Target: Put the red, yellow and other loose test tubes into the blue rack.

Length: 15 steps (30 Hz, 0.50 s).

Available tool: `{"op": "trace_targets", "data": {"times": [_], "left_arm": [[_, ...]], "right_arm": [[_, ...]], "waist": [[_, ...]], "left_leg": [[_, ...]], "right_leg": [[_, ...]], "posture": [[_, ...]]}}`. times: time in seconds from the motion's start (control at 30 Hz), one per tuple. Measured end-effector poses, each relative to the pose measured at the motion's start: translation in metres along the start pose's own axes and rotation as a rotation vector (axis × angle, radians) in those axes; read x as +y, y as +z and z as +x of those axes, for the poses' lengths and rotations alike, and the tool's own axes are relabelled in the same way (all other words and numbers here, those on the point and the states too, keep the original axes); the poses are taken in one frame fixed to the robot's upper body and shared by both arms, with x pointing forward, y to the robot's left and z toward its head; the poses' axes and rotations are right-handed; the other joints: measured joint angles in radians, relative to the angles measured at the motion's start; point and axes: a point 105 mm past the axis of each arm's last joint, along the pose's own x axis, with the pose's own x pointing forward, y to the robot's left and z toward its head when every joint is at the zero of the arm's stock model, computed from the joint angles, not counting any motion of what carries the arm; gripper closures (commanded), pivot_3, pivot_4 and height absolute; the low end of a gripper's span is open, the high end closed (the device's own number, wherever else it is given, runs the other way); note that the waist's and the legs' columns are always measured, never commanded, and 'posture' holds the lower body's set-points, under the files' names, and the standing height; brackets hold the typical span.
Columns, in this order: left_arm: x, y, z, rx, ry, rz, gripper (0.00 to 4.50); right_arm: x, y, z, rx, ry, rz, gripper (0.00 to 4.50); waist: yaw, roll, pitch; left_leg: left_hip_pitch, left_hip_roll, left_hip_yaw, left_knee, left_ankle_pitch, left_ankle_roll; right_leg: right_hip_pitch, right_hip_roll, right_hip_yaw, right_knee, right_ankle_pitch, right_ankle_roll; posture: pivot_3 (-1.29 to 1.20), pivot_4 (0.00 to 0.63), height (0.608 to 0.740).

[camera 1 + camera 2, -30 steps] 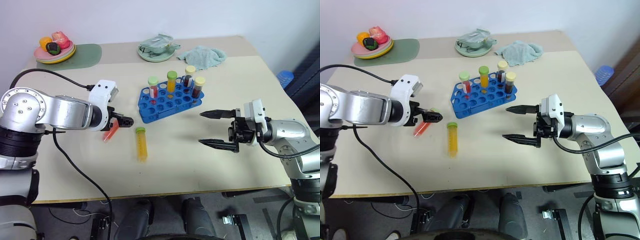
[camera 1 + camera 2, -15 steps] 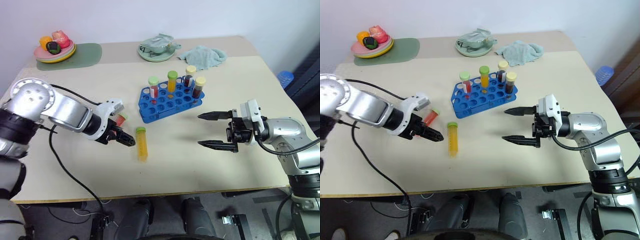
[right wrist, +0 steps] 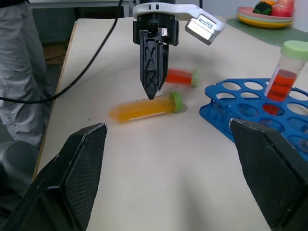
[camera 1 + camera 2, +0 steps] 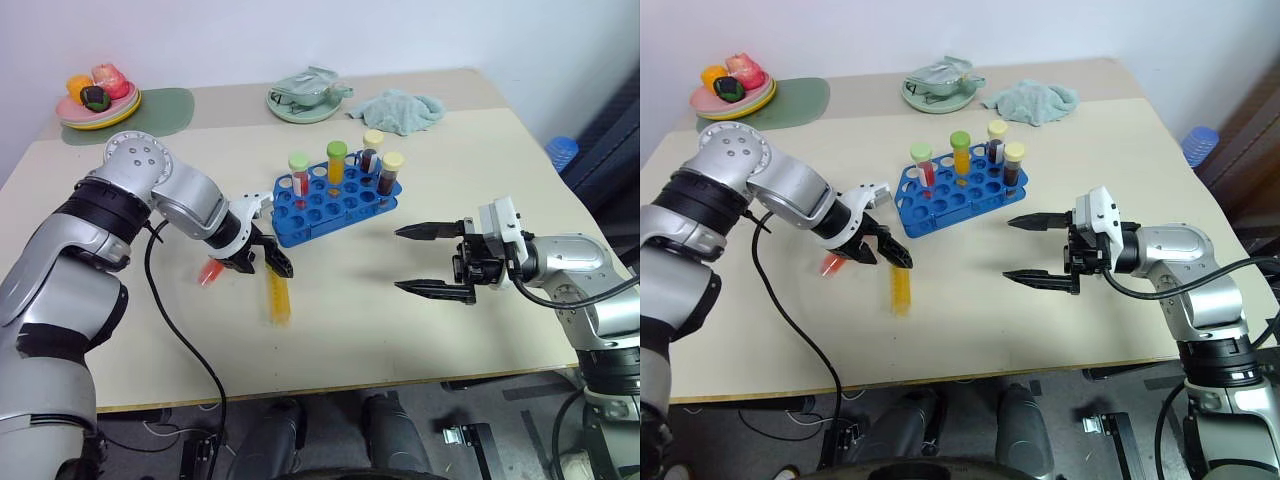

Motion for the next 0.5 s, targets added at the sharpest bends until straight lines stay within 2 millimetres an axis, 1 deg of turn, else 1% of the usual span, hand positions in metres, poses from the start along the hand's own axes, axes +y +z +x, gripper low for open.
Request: {"op": "trace_targets", "data": {"times": [0.23,0.5], "left_arm": [[-0.002,-0.002,0.012,0.010,0.058,0.039,0.00],[-0.003,0.001,0.020,-0.033,0.105,0.041,0.00]], "right_arm": [[0.004,0.002,0.002,-0.002,-0.006,0.000,0.35],[0.005,0.001,0.001,0.002,-0.021,0.006,0.35]], "waist": [[0.000,0.000,0.000],[0.001,0.000,0.000]], "left_leg": [[0.000,0.000,0.000,0.000,0.000,0.000],[0.000,0.000,0.000,0.000,0.000,0.000]], "right_leg": [[0.000,0.000,0.000,0.000,0.000,0.000],[0.000,0.000,0.000,0.000,0.000,0.000]], "posture": [[0.00,0.150,0.740],[0.00,0.150,0.740]]}}
